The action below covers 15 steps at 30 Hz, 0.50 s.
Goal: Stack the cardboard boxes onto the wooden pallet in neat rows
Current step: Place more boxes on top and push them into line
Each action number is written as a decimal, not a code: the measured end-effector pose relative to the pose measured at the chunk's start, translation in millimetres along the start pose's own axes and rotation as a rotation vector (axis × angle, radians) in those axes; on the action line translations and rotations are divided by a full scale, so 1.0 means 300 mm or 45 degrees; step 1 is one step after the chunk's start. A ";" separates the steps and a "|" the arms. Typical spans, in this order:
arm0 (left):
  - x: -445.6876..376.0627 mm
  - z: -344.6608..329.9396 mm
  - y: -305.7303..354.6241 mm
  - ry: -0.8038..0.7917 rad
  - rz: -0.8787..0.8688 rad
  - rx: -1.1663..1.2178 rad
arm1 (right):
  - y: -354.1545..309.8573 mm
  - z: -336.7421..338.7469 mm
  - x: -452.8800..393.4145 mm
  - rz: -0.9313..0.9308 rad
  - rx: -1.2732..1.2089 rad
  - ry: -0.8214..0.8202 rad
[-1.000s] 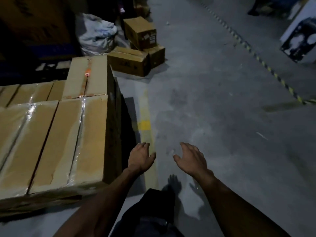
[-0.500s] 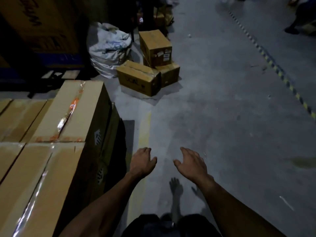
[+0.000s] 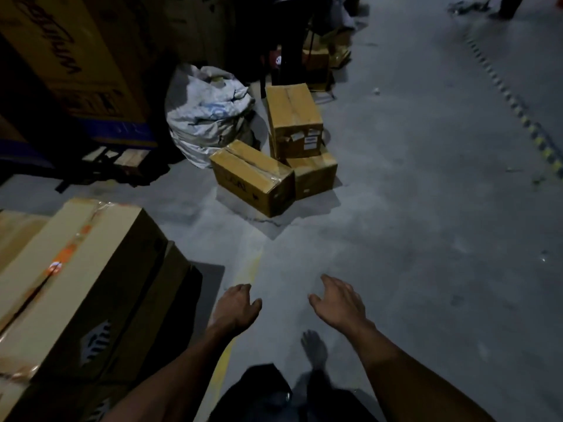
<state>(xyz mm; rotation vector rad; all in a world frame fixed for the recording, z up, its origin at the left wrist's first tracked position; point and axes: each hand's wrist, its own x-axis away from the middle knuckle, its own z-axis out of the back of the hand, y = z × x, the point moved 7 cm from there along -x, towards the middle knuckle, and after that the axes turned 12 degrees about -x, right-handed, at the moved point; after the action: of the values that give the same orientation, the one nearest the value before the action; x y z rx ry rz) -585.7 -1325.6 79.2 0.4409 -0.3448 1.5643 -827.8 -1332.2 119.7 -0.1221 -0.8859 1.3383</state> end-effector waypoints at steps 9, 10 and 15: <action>-0.611 0.327 0.238 0.003 0.108 0.154 | -0.062 0.434 -0.632 0.130 0.116 -0.063; -0.701 0.349 0.258 -0.004 0.103 0.145 | -0.063 0.471 -0.726 0.129 0.132 -0.058; -1.172 0.489 0.327 -0.061 0.119 0.175 | -0.106 0.672 -1.191 0.097 0.178 -0.102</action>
<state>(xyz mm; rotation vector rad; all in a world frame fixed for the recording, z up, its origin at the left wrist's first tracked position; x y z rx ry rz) -669.1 -1708.5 44.2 0.5769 -0.2993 1.6766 -915.2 -1734.0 101.1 0.0067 -0.8584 1.4804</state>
